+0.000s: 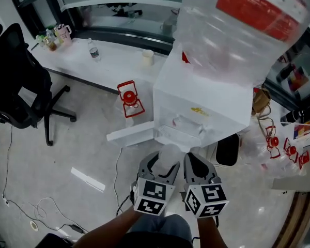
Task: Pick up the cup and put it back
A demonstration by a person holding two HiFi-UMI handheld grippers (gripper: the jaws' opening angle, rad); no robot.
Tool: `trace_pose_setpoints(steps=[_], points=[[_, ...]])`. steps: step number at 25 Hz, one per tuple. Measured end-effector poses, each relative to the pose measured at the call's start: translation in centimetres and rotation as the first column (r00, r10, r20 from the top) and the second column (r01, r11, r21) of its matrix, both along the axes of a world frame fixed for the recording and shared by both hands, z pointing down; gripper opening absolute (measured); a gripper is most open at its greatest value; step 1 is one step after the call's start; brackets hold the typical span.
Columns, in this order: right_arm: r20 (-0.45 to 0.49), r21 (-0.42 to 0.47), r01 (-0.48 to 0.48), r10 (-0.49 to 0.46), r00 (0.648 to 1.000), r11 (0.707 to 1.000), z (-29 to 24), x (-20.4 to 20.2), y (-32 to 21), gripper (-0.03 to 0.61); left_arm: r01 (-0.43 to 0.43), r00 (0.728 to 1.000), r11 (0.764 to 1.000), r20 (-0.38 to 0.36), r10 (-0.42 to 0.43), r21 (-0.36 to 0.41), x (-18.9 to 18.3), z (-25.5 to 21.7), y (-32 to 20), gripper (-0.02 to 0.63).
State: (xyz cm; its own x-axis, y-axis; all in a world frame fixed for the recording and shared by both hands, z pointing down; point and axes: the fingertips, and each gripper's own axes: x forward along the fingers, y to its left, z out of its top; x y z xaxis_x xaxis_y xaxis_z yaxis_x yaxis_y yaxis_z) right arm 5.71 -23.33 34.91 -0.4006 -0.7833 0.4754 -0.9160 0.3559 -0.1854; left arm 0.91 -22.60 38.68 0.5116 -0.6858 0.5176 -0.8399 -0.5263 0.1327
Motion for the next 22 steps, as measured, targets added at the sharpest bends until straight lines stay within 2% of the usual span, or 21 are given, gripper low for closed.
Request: trace_pose_setpoints(steps=[13,22], points=[[-0.012,0.036,0.051,-0.051,0.999,0.998,15.9,1.1,-0.8,0.021,-0.015,1.000,0.998,0.022,0.014,0.053,2.0,16.2,-1.6,0.259],[-0.030,0.084,0.054,-0.052,0.998,0.995,25.7,1.6,-3.4,0.021,-0.043,0.999,0.997,0.022,0.042,0.060,2.5,27.4,-4.1,0.259]])
